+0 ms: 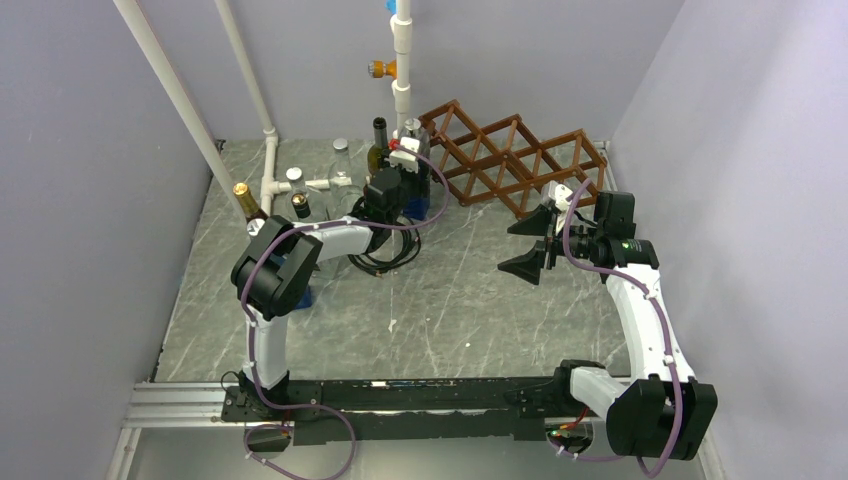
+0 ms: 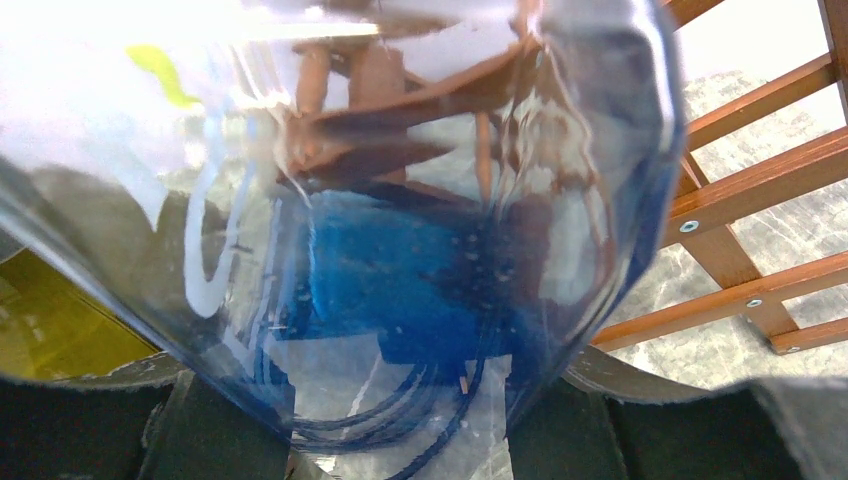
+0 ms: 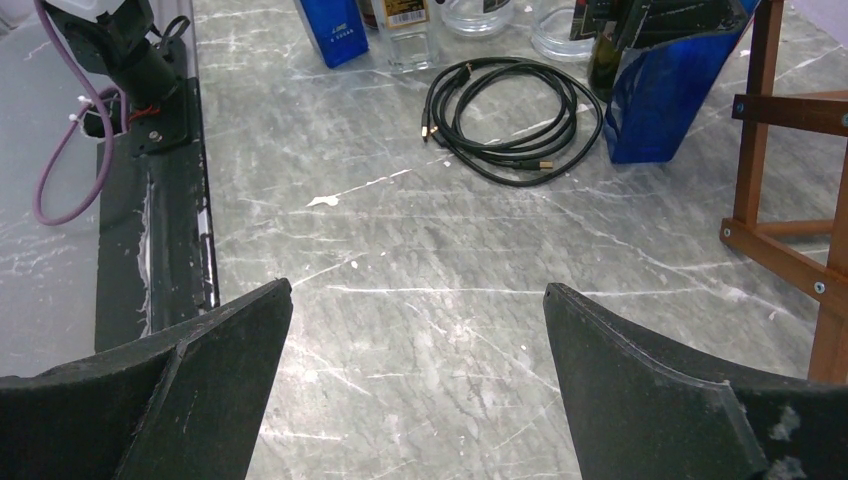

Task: Take the wine bottle off the wine rack
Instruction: Place the wine bottle at the center of the board.

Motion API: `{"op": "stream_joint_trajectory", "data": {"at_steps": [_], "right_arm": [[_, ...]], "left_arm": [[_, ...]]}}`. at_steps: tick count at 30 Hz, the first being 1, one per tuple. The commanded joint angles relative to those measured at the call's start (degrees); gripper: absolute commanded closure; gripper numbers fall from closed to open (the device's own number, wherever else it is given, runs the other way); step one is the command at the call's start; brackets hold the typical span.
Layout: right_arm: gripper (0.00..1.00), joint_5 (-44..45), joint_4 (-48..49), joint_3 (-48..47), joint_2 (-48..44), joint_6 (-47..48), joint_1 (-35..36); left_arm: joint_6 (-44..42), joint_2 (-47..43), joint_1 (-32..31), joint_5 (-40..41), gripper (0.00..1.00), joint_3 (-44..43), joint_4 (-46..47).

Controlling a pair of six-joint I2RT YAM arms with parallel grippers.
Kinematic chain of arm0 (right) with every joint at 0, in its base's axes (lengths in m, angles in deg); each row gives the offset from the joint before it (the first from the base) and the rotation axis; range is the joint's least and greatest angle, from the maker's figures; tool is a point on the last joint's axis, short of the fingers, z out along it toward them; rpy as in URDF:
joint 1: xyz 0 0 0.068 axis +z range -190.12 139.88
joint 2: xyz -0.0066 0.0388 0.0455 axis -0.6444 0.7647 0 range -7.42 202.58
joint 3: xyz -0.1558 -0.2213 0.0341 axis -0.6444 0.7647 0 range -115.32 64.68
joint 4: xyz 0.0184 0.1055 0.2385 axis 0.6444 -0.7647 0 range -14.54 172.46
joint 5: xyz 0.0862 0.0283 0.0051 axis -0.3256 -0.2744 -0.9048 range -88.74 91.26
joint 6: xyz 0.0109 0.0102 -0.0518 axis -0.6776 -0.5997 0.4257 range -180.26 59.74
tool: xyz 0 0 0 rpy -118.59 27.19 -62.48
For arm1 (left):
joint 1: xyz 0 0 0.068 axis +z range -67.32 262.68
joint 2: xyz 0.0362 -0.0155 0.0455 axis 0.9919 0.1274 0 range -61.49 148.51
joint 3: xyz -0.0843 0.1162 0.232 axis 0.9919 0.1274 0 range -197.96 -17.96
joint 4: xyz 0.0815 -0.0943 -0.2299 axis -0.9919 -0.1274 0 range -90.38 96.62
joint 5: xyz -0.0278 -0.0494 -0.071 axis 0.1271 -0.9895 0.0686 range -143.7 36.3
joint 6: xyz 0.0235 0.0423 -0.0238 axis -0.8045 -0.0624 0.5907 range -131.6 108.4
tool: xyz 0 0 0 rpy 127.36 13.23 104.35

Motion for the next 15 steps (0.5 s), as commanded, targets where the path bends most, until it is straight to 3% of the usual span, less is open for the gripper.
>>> {"op": "stream_joint_trajectory", "data": {"at_steps": [1, 7, 15], "right_arm": [[0.00, -0.70, 1.22, 0.17, -0.91, 1.04, -0.34], [0.00, -0.70, 1.05, 0.17, -0.95, 1.13, -0.34], [0.00, -0.70, 0.81, 0.08, -1.19, 1.46, -0.34]], "left_arm": [[0.74, -2.07, -0.18, 0.08, 0.77, -4.25, 7.58], [0.76, -2.18, -0.23, 0.07, 0.69, -4.53, 6.39], [0.83, -2.38, -0.24, -0.29, 0.51, -5.16, 5.11]]}}
